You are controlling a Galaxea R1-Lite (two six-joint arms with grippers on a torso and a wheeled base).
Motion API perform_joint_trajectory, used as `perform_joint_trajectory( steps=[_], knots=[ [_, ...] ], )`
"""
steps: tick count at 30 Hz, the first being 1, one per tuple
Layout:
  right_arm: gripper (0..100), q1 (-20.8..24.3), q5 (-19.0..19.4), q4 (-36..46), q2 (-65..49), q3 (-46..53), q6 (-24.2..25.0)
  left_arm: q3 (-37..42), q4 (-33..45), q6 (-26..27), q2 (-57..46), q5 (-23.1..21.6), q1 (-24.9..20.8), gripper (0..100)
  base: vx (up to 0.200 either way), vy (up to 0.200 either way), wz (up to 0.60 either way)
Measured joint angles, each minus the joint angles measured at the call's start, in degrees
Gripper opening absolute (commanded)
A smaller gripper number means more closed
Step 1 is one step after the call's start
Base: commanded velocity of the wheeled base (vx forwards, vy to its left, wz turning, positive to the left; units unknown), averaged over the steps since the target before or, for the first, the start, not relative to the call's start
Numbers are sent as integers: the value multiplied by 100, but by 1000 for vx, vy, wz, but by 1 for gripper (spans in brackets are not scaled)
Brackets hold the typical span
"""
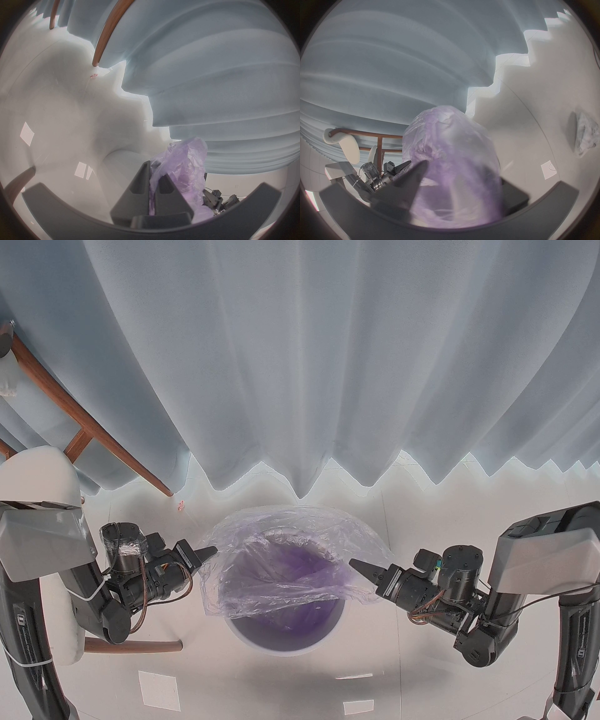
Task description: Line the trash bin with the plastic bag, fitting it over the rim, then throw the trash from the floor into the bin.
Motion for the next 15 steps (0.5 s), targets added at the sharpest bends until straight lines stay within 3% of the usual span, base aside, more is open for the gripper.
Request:
perform_joint_trajectory(
  steps=[10,15],
  knots=[
    [100,818,-43,-2,-789,686,52,297,-630,224,-263,345,-284,0,0,0,0],
    [100,1093,-49,301,-918,738,536,391,-651,323,-336,363,-352,0,0,0,0]
  ],
)
